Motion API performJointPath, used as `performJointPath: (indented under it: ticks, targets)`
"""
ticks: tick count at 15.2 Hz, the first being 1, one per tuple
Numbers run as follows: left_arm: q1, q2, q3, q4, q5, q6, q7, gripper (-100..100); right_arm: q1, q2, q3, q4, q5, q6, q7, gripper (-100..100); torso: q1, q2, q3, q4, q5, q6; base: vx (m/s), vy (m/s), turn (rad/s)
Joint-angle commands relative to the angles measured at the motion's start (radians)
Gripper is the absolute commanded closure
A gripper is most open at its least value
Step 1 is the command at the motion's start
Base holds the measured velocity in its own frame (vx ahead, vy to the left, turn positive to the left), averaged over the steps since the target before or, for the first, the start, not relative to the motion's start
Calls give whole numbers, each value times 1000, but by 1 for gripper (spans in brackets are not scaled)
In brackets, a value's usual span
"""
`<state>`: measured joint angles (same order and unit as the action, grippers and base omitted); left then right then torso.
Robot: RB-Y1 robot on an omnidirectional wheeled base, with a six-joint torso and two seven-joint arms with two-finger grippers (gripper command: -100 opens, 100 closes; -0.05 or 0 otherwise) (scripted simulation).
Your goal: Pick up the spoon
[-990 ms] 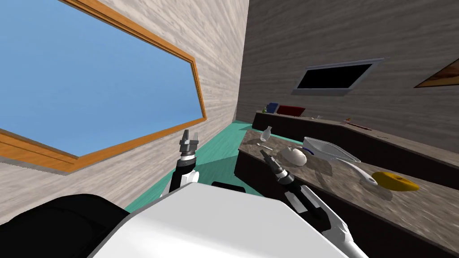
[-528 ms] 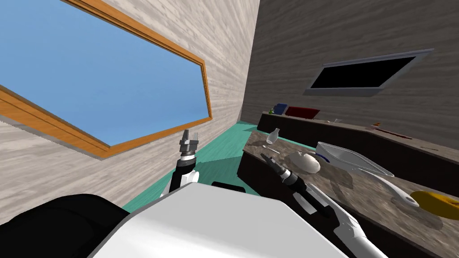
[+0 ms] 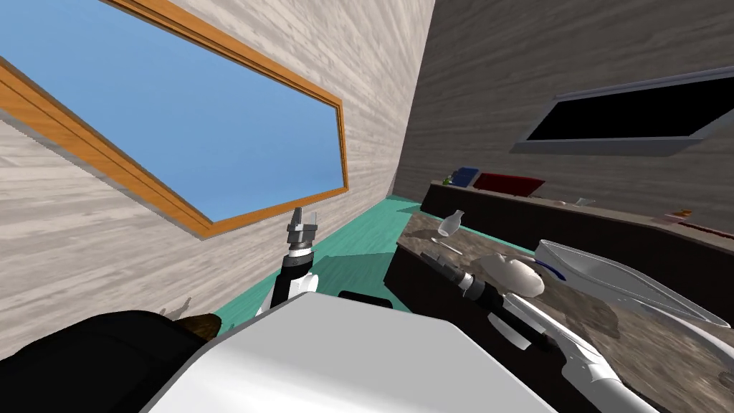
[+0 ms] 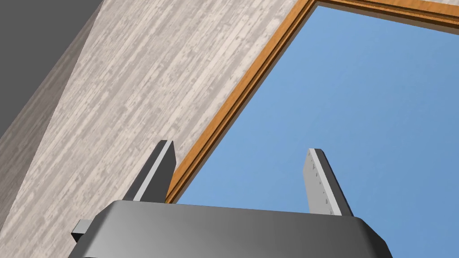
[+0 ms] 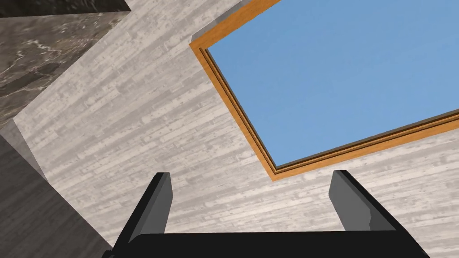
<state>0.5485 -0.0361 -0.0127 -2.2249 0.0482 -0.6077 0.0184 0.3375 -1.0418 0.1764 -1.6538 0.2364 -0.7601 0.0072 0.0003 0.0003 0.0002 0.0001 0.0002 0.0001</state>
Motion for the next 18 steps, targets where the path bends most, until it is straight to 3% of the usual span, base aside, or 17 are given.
performJointPath:
  ticks: [1, 3, 4, 5, 6, 8, 9, 10, 13, 17, 18]
  targets:
    - [0, 0, 0, 0, 0, 0, 0, 0, -13, -50, 16, 50, 23, -14, 15, -100, 0, 0, 0, 0, 0, 0, 10, 27, 202]
    - [0, 0, 0, 0, 0, 0, 0, 0, -13, -67, 16, 65, 23, -14, 15, -100, 0, -1, 0, 0, 0, -1, 11, 20, 168]
    - [0, 0, 0, 0, 0, 0, 0, 0, -18, -102, 30, 112, 44, -21, 30, -100, 0, -1, 0, 0, 0, 0, 13, 23, 195]
    - [0, 0, 0, 0, 0, 0, 0, 0, -18, -119, 30, 113, 44, -21, 30, -100, 0, -1, 0, 0, 0, -1, 17, 23, 209]
    - [0, 0, 0, 0, 0, 0, 0, 0, -22, -143, 46, 151, 64, -27, 45, -100, 0, -1, -1, 0, 0, -1, 25, 24, 262]
    - [0, 0, 0, 0, 0, 0, 0, 0, -22, -167, 46, 161, 64, -27, 45, -100, 0, -2, -1, 0, 0, -1, 24, 15, 150]
    - [0, 0, 0, 0, 0, 0, 0, 0, -24, -202, 62, 205, 85, -31, 61, -100, -1, -2, -1, 0, 0, 0, 28, 15, 184]
    - [0, 0, 0, 0, 0, 0, 0, 0, -24, -211, 62, 209, 85, -31, 61, -100, -1, -2, -1, 0, 0, -1, 30, 11, 198]
    - [0, 0, 0, 0, 0, 0, 0, 0, -25, -284, 96, 282, 127, -39, 92, -100, -1, -3, -2, -1, 0, 0, 44, 10, 237]
    - [0, 0, 0, 0, 0, 0, 0, 0, -20, -356, 133, 387, 169, -43, 124, -100, -2, -4, -2, -1, 0, 0, 57, -8, 194]
    - [0, 0, 0, 0, 0, 0, 0, 0, -20, -356, 133, 394, 169, -43, 124, -100, -2, -4, -2, -1, 0, -1, 65, -18, 175]
